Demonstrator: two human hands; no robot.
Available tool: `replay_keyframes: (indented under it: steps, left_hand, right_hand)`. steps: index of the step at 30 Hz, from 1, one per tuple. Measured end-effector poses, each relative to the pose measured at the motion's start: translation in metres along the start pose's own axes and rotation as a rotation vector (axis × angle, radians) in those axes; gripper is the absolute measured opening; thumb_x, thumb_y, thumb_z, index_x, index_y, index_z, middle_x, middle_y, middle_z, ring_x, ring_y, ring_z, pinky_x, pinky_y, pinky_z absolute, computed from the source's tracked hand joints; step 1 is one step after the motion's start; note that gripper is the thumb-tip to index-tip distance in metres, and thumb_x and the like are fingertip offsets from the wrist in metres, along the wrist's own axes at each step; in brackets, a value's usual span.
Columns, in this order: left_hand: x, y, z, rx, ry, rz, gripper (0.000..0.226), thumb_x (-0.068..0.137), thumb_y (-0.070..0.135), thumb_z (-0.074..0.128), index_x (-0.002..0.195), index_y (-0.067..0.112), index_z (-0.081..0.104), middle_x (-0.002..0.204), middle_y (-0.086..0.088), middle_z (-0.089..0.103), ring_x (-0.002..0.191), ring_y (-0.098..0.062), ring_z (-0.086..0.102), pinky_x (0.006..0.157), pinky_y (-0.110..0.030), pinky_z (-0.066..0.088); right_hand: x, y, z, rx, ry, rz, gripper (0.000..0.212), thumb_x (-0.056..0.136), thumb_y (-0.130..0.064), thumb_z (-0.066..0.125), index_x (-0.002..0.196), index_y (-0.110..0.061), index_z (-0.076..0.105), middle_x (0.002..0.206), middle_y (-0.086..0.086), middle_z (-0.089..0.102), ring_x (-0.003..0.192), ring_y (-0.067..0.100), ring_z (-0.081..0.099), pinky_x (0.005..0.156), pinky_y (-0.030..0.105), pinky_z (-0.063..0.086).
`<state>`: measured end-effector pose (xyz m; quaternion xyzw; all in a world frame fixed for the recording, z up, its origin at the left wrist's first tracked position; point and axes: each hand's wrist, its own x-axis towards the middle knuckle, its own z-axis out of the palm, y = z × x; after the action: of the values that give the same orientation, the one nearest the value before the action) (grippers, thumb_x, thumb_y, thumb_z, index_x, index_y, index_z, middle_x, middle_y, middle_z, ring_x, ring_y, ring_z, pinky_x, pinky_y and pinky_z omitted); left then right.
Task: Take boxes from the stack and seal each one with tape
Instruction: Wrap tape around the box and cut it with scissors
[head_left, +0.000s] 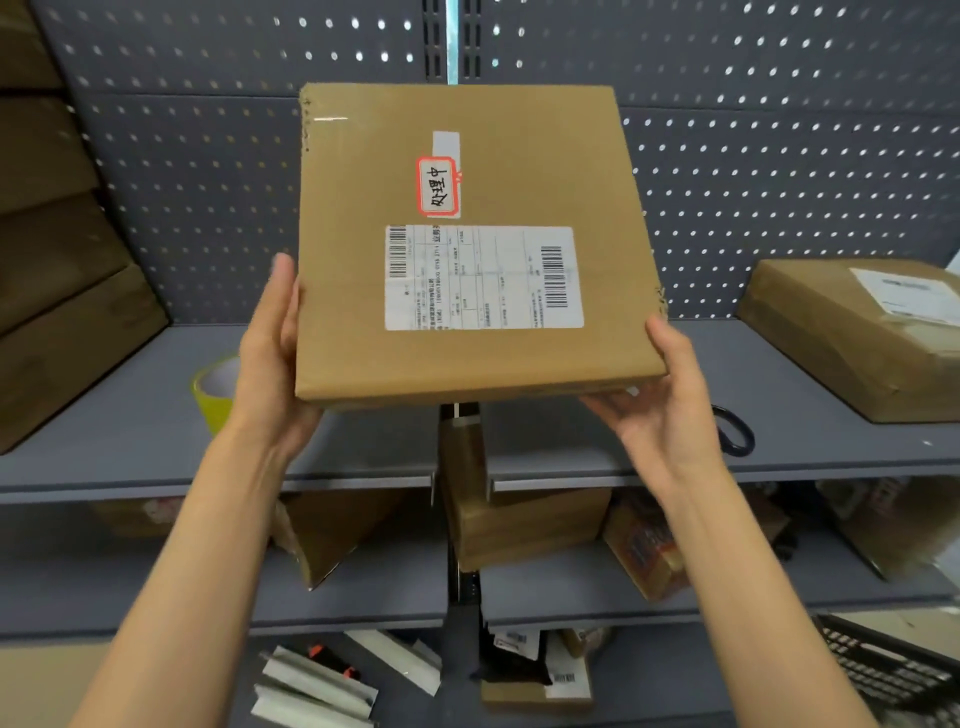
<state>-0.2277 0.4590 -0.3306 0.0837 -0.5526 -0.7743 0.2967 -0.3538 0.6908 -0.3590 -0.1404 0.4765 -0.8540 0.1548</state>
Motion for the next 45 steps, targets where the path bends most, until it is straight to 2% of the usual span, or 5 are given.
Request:
replay_keyframes:
  steps: [5, 11, 23, 29, 45]
  left_hand:
    - [-0.013, -0.019, 0.019, -0.114, 0.141, 0.093, 0.114, 0.043, 0.086, 0.066, 0.141, 0.034, 0.039, 0.137, 0.000, 0.054, 0.125, -0.021, 0.053, 0.101, -0.052, 0.043]
    - [-0.019, -0.050, 0.065, -0.100, 0.003, 0.000, 0.137, 0.038, 0.055, 0.090, 0.145, 0.045, 0.005, 0.139, -0.002, 0.048, 0.121, -0.019, 0.057, 0.094, -0.047, 0.052]
    - [-0.037, -0.085, 0.086, -0.143, 0.336, -0.117, 0.129, 0.065, 0.020, 0.083, 0.144, 0.047, -0.015, 0.135, 0.000, 0.049, 0.120, -0.019, 0.055, 0.085, -0.035, 0.056]
    - [-0.037, -0.097, 0.081, -0.116, 0.417, -0.202, 0.135, 0.057, 0.042, 0.088, 0.144, 0.047, -0.015, 0.136, 0.001, 0.049, 0.119, -0.021, 0.057, 0.108, -0.043, 0.040]
    - [-0.040, -0.088, 0.091, -0.094, 0.469, -0.249, 0.119, 0.076, 0.032, 0.078, 0.146, 0.041, -0.018, 0.143, 0.002, 0.041, 0.120, -0.023, 0.054, 0.100, -0.041, 0.047]
  right_hand:
    - [-0.007, 0.007, 0.016, 0.186, 0.012, -0.059, 0.055, 0.087, -0.043, 0.054, 0.140, -0.027, 0.044, 0.132, 0.001, 0.058, 0.121, 0.022, 0.056, 0.097, 0.043, 0.050]
    - [-0.013, 0.033, 0.040, 0.045, -0.111, -0.106, 0.094, 0.076, -0.039, 0.068, 0.151, -0.034, 0.012, 0.145, -0.004, 0.045, 0.126, 0.016, 0.052, 0.108, 0.043, 0.039]
    - [-0.007, 0.046, 0.021, -0.243, -0.108, -0.078, 0.072, 0.075, -0.049, 0.061, 0.140, -0.023, 0.045, 0.133, -0.004, 0.059, 0.126, 0.014, 0.051, 0.113, 0.046, 0.032]
    - [-0.003, 0.051, 0.014, -0.209, -0.052, 0.041, 0.049, 0.088, -0.038, 0.058, 0.133, -0.020, 0.053, 0.125, -0.002, 0.064, 0.118, 0.013, 0.057, 0.111, 0.041, 0.036]
    - [0.006, 0.039, 0.003, -0.303, -0.017, 0.162, 0.046, 0.095, -0.051, 0.044, 0.135, -0.028, 0.051, 0.126, -0.005, 0.062, 0.115, 0.008, 0.058, 0.099, 0.030, 0.046]
